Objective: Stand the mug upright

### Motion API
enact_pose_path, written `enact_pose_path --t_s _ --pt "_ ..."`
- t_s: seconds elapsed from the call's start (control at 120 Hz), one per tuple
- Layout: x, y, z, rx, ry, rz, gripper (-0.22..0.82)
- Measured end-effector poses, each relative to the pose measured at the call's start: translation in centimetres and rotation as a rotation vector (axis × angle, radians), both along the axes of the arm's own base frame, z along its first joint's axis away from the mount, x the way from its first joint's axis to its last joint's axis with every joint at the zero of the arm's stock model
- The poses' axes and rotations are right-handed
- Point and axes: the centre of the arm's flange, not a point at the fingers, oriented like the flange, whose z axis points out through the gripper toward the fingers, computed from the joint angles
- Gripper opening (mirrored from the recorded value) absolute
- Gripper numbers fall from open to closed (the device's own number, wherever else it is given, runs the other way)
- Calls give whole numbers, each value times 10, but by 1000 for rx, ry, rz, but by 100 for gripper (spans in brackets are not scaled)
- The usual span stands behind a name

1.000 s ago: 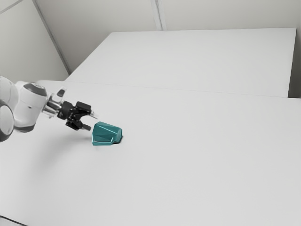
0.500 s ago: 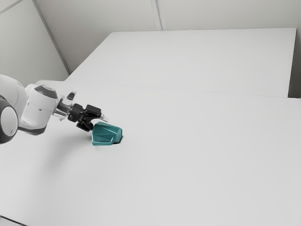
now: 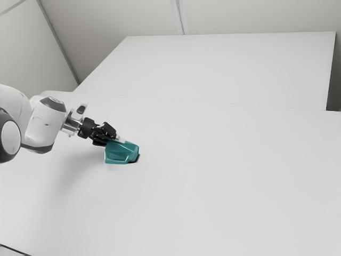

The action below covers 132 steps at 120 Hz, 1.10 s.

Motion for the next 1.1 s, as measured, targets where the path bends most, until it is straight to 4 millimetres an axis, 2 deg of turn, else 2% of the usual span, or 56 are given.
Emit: enact_pose_path --t_s 0.133,0.225,0.333,0.4,0.467,0.608,0.658,0.733,0.85,0.95,1.1 --pt "1 -5 1 -39 -7 6 -7" --pt "4 -16 3 -84 -18 4 -13" --pt "9 -25 11 -119 -37 -1 -15" --pt "14 -31 24 -125 -59 -14 -15" --pt "25 -39 46 -88 -88 -59 -16" --pt "45 -43 85 134 -91 -205 -17" --pt "50 -44 92 238 -75 -260 -17" --pt "52 -42 94 380 -41 -321 -17" --pt "57 -36 85 570 7 -372 -17" --pt "64 -33 71 677 25 -368 -17" --pt "67 -26 62 798 46 -344 -17"
